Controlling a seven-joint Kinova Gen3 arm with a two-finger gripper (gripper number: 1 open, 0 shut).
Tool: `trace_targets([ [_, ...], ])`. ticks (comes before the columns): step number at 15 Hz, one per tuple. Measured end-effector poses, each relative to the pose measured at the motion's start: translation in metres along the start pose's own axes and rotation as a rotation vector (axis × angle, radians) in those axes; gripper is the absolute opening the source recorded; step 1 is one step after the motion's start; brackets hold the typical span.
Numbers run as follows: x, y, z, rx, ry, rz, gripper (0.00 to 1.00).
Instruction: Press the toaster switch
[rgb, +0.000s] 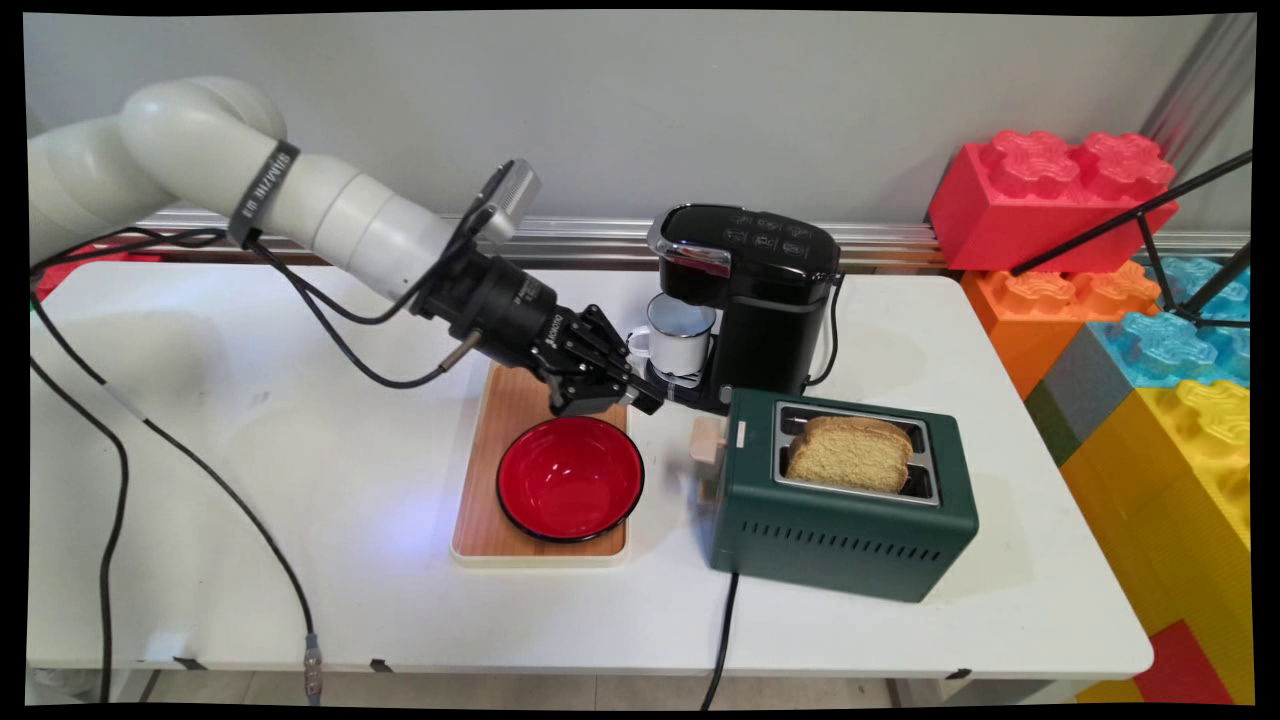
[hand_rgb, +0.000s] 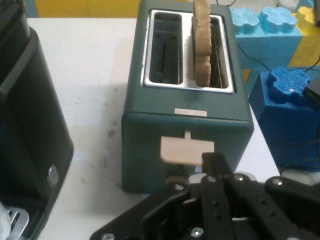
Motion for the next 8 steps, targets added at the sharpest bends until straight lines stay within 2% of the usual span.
trace_targets([
  [8, -0.006, -0.001, 0.026, 0.010, 0.026, 0.003, 0.00],
])
